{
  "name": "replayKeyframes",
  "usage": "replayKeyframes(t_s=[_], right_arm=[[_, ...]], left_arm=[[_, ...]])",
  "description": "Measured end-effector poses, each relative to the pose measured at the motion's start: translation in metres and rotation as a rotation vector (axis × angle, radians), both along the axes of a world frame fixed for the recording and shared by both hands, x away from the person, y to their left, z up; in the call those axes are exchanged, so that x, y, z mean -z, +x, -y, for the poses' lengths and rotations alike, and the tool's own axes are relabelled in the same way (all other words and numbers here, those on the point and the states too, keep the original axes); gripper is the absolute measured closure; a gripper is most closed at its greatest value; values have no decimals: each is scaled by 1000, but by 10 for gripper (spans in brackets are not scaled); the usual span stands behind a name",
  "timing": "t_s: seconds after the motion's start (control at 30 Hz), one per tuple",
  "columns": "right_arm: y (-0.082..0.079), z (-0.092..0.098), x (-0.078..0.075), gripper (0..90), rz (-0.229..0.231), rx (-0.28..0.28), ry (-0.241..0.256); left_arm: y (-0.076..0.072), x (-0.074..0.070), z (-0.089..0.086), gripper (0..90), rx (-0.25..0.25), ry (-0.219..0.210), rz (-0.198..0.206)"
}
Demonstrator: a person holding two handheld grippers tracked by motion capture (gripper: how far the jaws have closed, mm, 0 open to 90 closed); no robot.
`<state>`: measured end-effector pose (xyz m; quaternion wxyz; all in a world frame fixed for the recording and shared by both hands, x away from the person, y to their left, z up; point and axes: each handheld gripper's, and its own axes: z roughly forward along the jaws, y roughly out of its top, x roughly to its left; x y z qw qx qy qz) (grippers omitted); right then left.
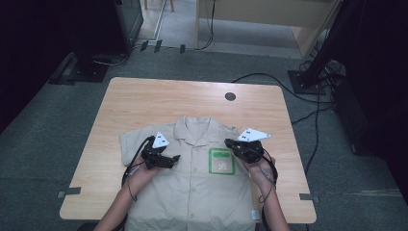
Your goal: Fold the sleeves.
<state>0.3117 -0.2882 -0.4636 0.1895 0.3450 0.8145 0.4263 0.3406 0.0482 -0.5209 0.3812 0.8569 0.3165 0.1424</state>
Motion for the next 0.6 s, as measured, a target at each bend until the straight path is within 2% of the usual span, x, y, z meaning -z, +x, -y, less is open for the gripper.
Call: replayKeyframes(t_s=[0.23,0.6], right_arm=[[3,-8,11,856,-26,-16,4],[6,-12,25,851,-61,-24,49]], left_arm=[[0,0,0,200,0,-1,0],[0,0,0,201,0,0,0]])
